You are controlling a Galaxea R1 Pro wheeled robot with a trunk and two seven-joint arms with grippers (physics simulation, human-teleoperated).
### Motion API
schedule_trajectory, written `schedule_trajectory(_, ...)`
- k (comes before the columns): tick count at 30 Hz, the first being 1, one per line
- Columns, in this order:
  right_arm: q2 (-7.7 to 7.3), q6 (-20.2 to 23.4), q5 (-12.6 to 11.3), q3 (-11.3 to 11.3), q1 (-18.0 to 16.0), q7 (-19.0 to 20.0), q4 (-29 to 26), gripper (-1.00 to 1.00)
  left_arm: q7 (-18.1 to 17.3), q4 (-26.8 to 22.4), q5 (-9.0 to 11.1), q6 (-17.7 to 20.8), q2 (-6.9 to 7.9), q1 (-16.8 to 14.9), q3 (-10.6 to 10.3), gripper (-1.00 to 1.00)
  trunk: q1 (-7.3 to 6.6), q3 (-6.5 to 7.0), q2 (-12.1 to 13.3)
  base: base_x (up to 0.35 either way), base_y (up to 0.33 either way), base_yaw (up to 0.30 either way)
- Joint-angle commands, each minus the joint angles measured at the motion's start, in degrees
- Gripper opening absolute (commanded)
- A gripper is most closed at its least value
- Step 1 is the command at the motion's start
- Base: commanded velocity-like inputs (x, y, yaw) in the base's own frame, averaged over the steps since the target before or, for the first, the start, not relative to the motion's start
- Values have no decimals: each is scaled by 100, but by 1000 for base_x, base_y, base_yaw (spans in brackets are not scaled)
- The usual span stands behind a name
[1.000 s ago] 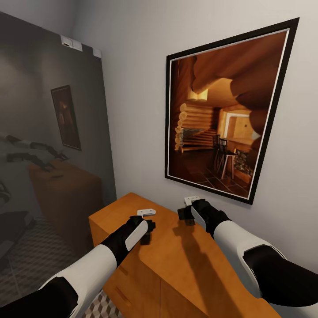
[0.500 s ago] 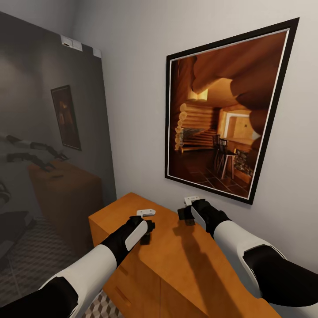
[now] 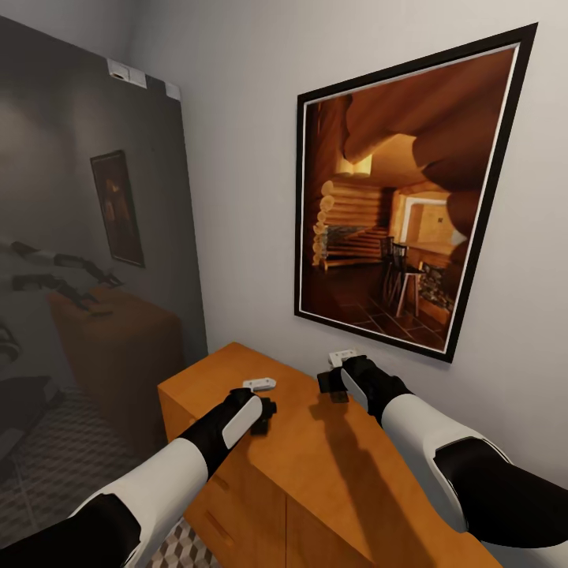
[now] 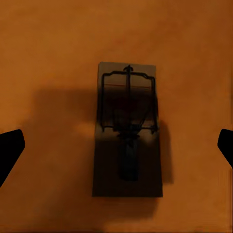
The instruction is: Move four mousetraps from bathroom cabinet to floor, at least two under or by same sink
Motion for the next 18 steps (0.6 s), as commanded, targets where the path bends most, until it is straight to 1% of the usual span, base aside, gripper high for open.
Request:
schedule_trajectory(1,-5,25,-67,46,-5,-7,-7,-100,42,-1,55,11,0,-7,-18,100,1,-9,-7,0,0,0)
schedule_trajectory(6,-7,25,-67,46,-5,-7,-7,-100,42,9,120,10,0,-7,-21,100,1,-9,-7,0,0,0)
schedule_trajectory(14,-5,25,-67,44,-5,-7,-7,-100,33,11,137,2,0,-7,-21,100,177,-153,-328,0,0,0)
schedule_trajectory(18,-6,25,-67,45,-5,-7,-7,-100,33,11,140,1,0,-7,-25,100,177,-153,-328,0,0,0)
